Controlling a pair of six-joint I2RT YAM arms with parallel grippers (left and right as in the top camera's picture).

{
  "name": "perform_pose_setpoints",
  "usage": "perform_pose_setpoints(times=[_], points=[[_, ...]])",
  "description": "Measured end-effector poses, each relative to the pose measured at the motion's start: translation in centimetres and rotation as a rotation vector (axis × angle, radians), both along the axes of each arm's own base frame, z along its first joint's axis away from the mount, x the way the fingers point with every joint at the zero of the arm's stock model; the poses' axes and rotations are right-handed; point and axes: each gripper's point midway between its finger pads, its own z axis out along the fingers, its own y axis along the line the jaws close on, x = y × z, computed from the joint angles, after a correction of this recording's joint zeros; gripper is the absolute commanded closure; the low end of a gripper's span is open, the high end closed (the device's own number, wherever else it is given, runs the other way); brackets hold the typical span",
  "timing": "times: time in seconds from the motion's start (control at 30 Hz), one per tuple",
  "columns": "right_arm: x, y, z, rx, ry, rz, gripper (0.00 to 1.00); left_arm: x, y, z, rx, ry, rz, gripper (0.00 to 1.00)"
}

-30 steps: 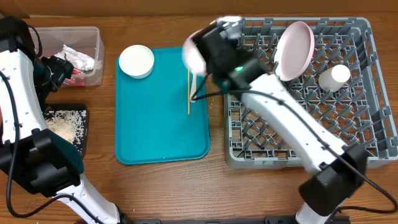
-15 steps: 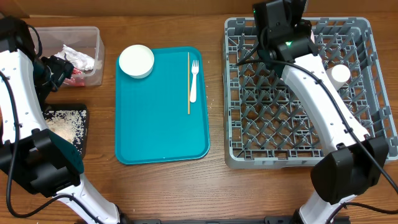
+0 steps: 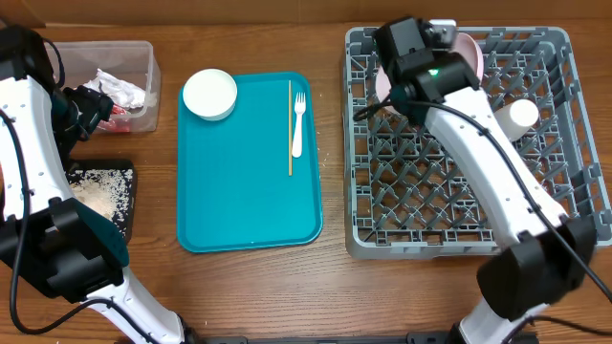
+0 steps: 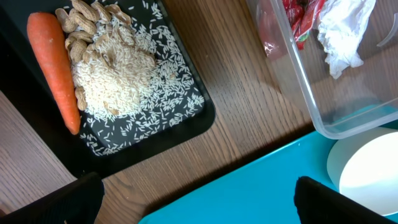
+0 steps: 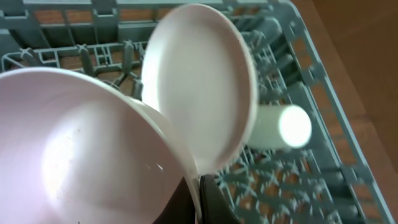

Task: Sort waste into correct bins and load items into the dishwasher rack
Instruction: 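Lift the pink bowl and carry it right over the dish rack, then lower the pink bowl into the rack's right side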

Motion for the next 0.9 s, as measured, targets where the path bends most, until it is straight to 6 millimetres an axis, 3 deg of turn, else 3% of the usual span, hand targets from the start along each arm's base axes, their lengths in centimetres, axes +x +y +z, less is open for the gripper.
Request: perform_pose_setpoints(times=[0.1, 0.23, 0.33, 0.43, 0.5, 0.9], points=[[-1.7, -0.5, 2.6, 0.051, -0.055, -0.029, 0.96, 0.0, 0.0, 0.0, 0.000, 0.000, 0.000, 0.00], [-5.4, -1.8, 6.3, 0.115, -0.111, -0.086, 0.96, 0.0, 0.0, 0.0, 0.000, 0.000, 0.000, 0.00], [-8.5, -3.4, 7.2, 0.125, -0.099, -0.167, 0.96, 0.0, 0.0, 0.0, 0.000, 0.000, 0.000, 0.00], [-11.7, -6.3, 7.0, 0.082, -0.064, -0.324, 0.96, 0.0, 0.0, 0.0, 0.000, 0.000, 0.000, 0.00], [-12.7, -7.7, 6.8, 0.058, -0.072, -0.413, 0.96, 0.0, 0.0, 0.0, 0.000, 0.000, 0.000, 0.00], [-14.9, -13.2, 2.4, -0.075, -0.127, -0.719, 0.96, 0.0, 0.0, 0.0, 0.000, 0.000, 0.000, 0.00]])
